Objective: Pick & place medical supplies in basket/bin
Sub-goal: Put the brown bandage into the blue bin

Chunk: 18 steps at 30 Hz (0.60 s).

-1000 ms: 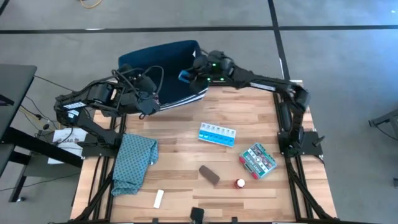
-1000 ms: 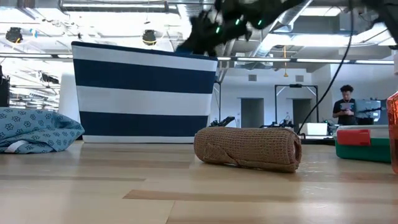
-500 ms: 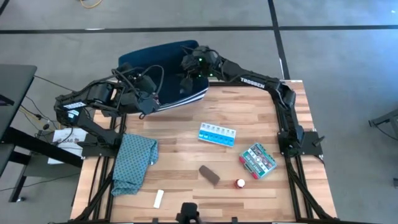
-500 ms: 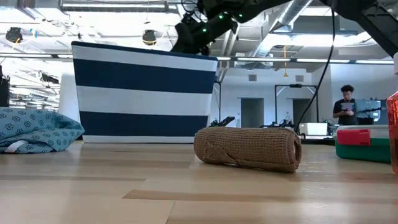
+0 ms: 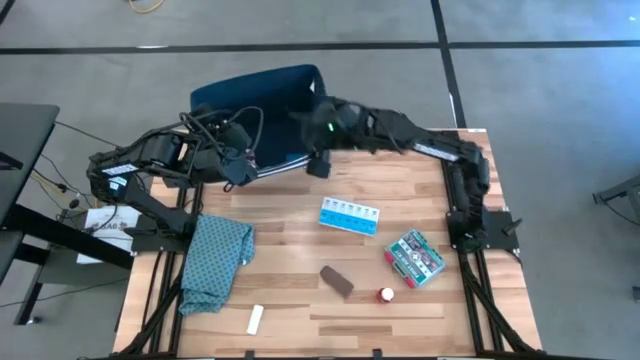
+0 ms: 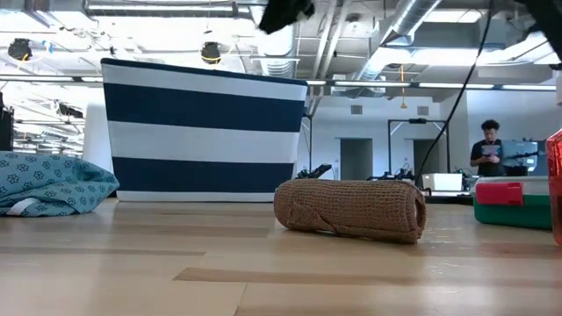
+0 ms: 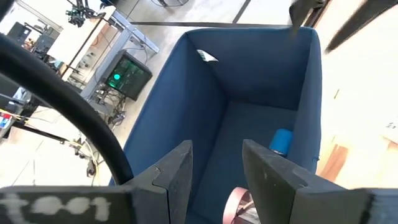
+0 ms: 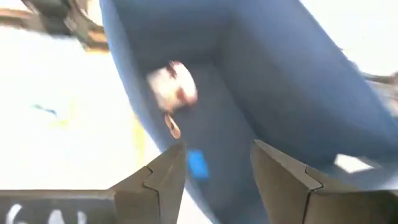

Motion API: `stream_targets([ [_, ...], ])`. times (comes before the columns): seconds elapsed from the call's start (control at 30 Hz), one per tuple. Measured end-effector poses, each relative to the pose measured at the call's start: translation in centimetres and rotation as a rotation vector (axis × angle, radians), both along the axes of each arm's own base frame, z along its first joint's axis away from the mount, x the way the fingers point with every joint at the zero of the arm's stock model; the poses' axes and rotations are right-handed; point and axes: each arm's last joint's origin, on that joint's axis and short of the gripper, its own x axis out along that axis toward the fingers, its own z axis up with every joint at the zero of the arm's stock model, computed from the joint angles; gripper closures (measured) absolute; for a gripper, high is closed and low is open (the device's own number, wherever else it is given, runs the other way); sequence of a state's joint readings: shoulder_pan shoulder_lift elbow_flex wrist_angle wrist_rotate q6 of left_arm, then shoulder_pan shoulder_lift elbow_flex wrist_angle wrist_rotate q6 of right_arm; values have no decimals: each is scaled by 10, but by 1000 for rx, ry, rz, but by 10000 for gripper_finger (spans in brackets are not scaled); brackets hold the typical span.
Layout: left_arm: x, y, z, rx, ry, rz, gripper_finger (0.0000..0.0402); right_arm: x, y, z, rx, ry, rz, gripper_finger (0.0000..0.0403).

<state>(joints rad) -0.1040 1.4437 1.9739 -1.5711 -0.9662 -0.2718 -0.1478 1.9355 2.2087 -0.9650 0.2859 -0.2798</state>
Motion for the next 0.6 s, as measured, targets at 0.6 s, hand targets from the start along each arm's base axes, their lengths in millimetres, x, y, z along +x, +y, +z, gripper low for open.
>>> stream_targets([
  [0.6, 0, -1, -1, -34, -16, -6, 267, -35, 152, -100, 469, 548, -56, 205],
])
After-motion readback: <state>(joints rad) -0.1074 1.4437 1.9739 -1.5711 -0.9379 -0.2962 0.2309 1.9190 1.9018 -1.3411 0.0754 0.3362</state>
